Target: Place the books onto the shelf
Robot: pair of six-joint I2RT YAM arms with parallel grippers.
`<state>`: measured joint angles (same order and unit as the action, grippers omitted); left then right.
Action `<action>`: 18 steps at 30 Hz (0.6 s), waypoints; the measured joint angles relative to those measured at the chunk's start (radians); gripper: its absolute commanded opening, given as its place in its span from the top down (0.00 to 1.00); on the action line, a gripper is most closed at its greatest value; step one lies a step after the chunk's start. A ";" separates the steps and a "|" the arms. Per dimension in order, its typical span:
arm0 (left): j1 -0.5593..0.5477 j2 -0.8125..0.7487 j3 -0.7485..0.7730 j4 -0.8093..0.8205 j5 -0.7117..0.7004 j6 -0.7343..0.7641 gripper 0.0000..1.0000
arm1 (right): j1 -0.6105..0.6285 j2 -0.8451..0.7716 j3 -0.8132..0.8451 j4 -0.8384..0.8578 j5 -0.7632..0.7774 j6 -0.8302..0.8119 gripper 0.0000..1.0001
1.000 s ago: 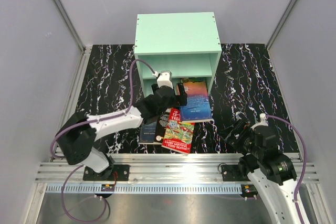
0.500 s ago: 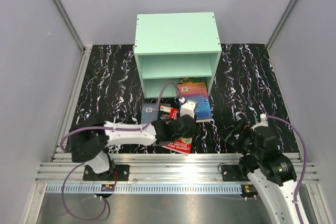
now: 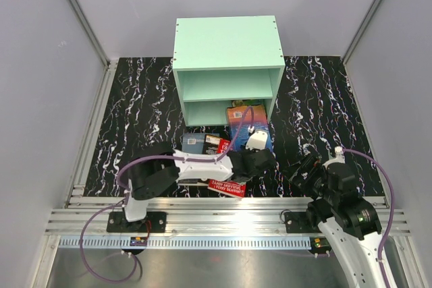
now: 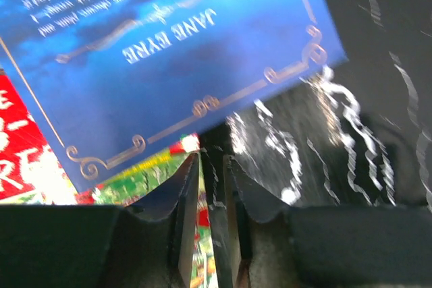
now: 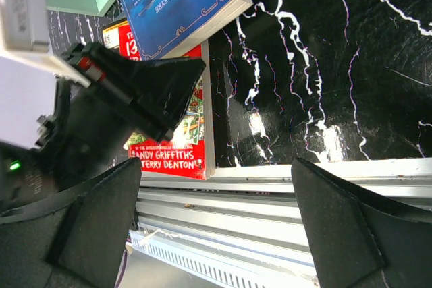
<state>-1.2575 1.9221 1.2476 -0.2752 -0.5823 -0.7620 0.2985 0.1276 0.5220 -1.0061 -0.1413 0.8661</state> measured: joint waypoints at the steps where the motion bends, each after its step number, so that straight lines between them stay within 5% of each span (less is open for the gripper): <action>1: 0.000 0.023 0.029 -0.029 -0.024 -0.008 0.78 | 0.000 0.000 0.000 0.000 0.000 0.000 0.00; 18: 0.158 0.113 0.167 -0.121 -0.107 0.010 0.86 | 0.000 0.002 -0.001 0.000 0.000 -0.011 0.00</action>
<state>-1.1000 2.0354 1.4151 -0.3965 -0.6891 -0.7517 0.2985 0.1295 0.5209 -1.0058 -0.1417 0.8551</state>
